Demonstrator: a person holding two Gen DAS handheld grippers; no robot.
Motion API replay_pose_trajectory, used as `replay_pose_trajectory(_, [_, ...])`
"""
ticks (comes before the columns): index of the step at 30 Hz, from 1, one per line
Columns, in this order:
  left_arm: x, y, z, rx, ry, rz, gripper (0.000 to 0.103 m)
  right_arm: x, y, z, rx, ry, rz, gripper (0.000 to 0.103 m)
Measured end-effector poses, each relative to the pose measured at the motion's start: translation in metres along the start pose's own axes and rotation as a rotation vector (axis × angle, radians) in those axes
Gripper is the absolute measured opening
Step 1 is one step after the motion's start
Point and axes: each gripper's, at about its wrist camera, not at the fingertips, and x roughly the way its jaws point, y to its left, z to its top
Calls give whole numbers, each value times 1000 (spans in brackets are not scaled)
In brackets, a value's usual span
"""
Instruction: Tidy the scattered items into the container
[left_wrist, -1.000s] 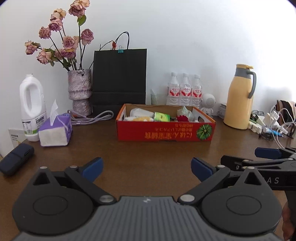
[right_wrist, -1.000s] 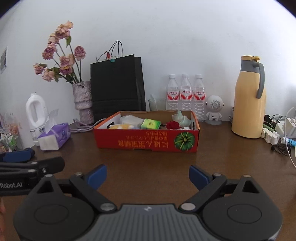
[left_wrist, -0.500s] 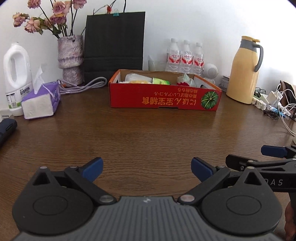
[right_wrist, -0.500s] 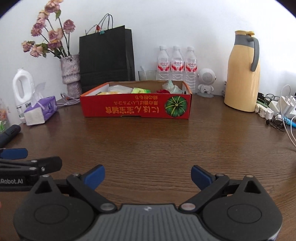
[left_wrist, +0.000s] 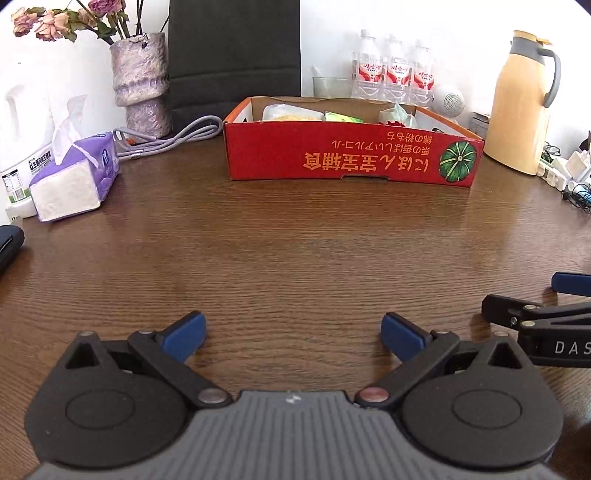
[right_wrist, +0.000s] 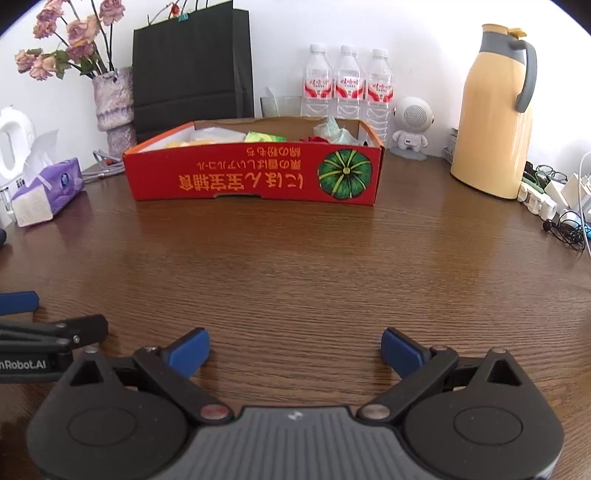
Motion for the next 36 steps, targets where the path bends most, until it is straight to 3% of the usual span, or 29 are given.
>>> replay_pose_trajectory(36, [3,-1,4,0,4,-3,103,2,0,1,-5,8,13,103])
